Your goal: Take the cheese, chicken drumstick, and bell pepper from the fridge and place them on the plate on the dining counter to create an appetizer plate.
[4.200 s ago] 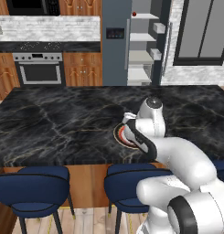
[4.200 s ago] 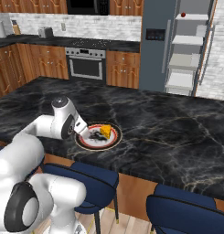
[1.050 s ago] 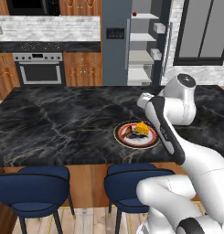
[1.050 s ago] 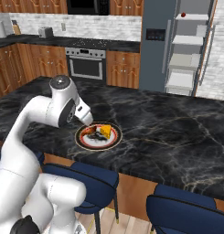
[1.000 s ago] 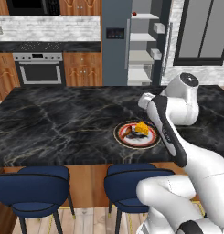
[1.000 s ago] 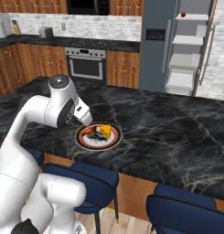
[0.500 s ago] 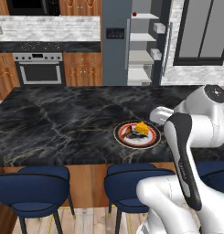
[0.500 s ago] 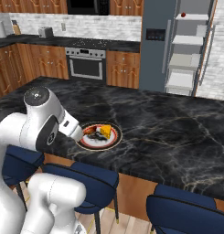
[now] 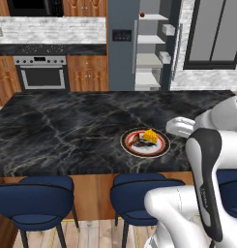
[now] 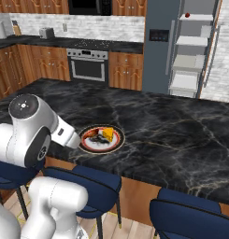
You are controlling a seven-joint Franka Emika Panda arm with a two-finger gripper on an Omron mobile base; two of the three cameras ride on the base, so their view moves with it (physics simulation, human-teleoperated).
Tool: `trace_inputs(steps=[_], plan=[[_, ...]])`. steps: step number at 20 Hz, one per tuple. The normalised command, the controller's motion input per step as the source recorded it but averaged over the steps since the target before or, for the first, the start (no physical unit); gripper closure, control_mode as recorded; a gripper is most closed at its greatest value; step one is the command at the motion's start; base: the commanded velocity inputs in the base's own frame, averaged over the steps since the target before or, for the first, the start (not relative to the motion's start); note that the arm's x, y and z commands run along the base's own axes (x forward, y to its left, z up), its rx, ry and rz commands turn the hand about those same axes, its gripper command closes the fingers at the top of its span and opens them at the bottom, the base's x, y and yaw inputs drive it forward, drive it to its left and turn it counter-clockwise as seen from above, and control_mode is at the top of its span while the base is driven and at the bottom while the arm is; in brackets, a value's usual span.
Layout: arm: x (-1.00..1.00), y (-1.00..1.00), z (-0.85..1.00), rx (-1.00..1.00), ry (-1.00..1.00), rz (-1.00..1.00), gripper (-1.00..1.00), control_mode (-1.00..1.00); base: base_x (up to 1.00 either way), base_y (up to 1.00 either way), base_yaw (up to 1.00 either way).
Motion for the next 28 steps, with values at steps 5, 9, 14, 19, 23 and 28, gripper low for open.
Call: trace_inputs(steps=[5,9,14,19,23,28], plan=[[0.00,0.00,0.00,0.00,0.00,0.00,-1.00,1.00,-0.45,0.23,0.00],[0.00,0.00,0.00,0.00,0.00,0.00,-1.00,1.00,-0.87,0.80,0.02],[0.00,0.00,0.00,0.00,0.00,0.00,-1.00,1.00,-0.06,1.00,0.00],[0.00,0.00,0.00,0.00,0.00,0.00,-1.00,1.00,0.07,1.00,0.00],[0.00,0.00,0.00,0.00,0.00,0.00,-1.00,1.00,0.08,1.00,0.00],[0.00,0.00,0.00,0.00,0.00,0.00,-1.00,1.00,0.05,1.00,0.00]])
